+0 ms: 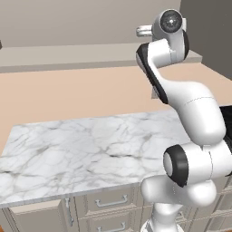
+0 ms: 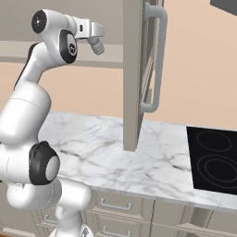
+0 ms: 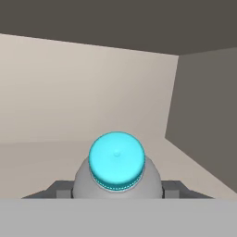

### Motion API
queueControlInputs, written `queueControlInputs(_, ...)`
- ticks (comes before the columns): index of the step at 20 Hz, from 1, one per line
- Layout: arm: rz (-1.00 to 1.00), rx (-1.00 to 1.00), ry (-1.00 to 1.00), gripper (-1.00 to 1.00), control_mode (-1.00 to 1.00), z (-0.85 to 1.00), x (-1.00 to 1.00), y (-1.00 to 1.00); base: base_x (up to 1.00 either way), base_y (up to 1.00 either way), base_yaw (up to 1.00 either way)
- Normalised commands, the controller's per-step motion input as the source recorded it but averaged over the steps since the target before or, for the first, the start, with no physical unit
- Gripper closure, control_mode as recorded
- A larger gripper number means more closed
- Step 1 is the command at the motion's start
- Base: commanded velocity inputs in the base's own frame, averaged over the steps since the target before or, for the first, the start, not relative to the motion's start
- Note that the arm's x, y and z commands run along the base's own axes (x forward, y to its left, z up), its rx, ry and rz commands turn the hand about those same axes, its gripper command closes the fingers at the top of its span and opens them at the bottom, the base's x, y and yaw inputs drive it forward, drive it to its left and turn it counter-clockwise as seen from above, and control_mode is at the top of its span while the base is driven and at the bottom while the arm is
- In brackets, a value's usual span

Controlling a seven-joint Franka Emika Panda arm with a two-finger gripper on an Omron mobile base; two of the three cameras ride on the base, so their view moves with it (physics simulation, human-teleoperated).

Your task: Sort all alcoholic drinks to one cabinet, and non-alcoholic drinks to the other.

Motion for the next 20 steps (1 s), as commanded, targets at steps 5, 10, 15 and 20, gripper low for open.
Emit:
queueControlInputs(5, -0.01, 0.0, 0.0, -1.0, -1.0, 0.0, 0.05, -0.01, 0.0, 0.0, 0.0)
queueControlInputs(10, -0.01, 0.0, 0.0, -1.0, -1.0, 0.0, 0.11, -0.01, 0.0, 0.0, 0.0)
queueControlInputs(15, -0.01, 0.0, 0.0, -1.0, -1.0, 0.0, 0.19, -0.03, 0.0, 0.0, 0.0)
queueControlInputs(20, 0.0, 0.0, 0.0, -1.0, -1.0, -0.01, 0.25, -0.04, 0.0, 0.0, 0.0)
